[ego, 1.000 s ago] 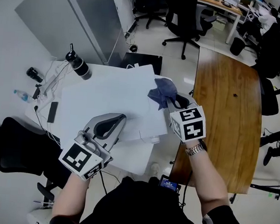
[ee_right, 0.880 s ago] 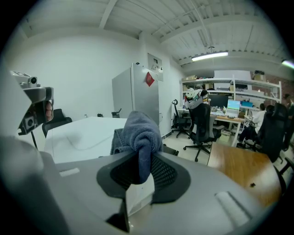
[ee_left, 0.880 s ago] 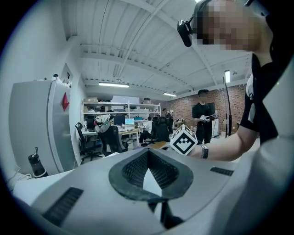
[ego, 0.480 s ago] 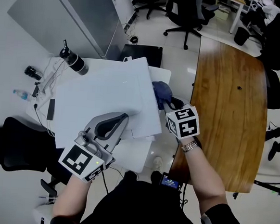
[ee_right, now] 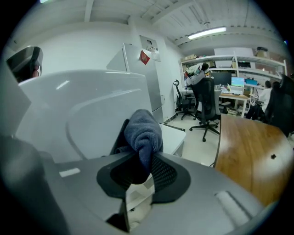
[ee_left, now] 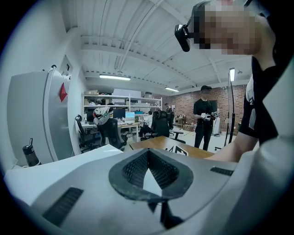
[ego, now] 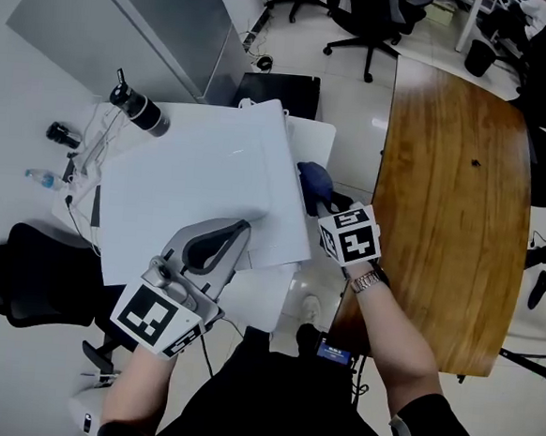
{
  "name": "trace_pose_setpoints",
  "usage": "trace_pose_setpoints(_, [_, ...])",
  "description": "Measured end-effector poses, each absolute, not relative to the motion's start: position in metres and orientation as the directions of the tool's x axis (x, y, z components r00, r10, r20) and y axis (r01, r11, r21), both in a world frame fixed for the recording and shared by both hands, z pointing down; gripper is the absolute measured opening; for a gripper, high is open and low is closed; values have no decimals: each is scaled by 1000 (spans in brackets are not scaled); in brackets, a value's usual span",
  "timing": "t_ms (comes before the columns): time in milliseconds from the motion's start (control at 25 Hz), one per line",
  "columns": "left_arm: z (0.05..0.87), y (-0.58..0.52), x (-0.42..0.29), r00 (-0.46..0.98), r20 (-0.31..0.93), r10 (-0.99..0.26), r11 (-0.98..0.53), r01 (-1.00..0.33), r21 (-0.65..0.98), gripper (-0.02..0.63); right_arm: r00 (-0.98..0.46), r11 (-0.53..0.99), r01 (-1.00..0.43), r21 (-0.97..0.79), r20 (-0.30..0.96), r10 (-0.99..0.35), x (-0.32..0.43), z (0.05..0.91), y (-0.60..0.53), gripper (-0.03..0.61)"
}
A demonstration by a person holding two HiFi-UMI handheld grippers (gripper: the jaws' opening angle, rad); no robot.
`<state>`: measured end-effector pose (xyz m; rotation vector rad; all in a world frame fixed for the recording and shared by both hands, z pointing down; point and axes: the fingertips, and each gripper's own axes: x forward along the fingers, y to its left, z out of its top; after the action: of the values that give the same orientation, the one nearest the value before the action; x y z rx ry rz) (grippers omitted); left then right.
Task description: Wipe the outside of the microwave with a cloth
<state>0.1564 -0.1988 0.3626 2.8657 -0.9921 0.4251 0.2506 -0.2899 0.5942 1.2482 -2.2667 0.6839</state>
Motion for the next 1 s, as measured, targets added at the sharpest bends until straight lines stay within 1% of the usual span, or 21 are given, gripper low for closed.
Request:
trace_pose_setpoints(560, [364, -200, 147, 717, 301, -629, -756, -654, -23, 5, -450, 446, -870, -209, 706, -547, 251, 639, -285, 72])
trace_pose_setpoints(1000, [358, -188, 137, 721, 266, -640, -749, -662, -9, 5, -404, 420, -891, -172, 724, -560, 267, 631, -268, 72])
